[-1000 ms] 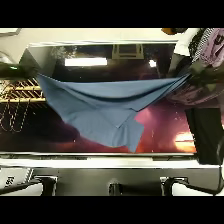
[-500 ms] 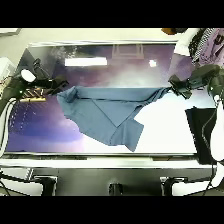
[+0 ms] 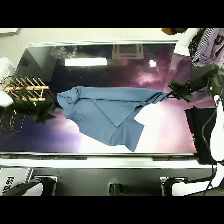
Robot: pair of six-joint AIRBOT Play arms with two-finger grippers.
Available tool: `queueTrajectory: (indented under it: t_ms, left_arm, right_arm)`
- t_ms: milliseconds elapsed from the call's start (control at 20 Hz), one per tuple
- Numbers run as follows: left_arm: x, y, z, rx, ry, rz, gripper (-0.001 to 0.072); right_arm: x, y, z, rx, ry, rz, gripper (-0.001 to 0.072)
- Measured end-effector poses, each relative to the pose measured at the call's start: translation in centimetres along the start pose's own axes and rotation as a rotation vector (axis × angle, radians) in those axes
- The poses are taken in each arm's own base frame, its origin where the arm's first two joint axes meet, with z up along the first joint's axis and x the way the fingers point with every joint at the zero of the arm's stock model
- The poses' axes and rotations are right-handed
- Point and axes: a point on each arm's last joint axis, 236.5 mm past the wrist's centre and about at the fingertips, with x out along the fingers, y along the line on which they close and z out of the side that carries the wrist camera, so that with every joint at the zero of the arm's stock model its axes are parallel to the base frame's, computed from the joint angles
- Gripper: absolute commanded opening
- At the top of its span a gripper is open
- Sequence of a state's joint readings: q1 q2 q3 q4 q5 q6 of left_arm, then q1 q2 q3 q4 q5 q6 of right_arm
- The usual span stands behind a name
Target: Fold the clothes and pants, and hang the long-sleeved shirts on hangers.
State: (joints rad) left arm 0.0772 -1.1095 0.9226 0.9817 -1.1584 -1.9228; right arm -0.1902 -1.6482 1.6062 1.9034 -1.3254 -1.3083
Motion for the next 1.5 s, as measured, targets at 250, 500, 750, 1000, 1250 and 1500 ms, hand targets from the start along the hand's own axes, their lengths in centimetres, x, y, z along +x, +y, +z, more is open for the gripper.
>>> queueTrajectory:
  t_ms: [250,500,750,1000,1250,1500]
  left_arm:
    - [4.9,-0.3,-11.5,-0.133,0.131,-0.111,0.0602]
    - [8.5,-1.4,-15.7,-0.210,0.138,-0.139,0.0602]
    - [11.8,-1.7,-17.6,-0.307,0.157,-0.118,0.0602]
    - [13.9,-2.2,-18.3,-0.332,0.174,-0.085,0.0602]
    - [15.5,-3.0,-18.0,-0.329,0.177,-0.065,0.0602]
    - [16.6,-3.3,-18.1,-0.321,0.192,-0.044,0.0598]
  right_arm:
    - [-0.1,-0.2,-0.7,-0.005,0.027,-0.007,0.0024]
    - [-0.1,-0.3,-1.2,-0.005,0.051,-0.014,0.0024]
    - [-0.1,-0.4,-1.4,-0.005,0.060,-0.016,0.0024]
    - [-0.1,-0.4,-1.4,-0.006,0.058,-0.019,0.0024]
    - [-0.1,-0.4,-1.3,-0.009,0.053,-0.018,0.0024]
    - [-0.1,-0.4,-1.1,-0.008,0.046,-0.016,0.0024]
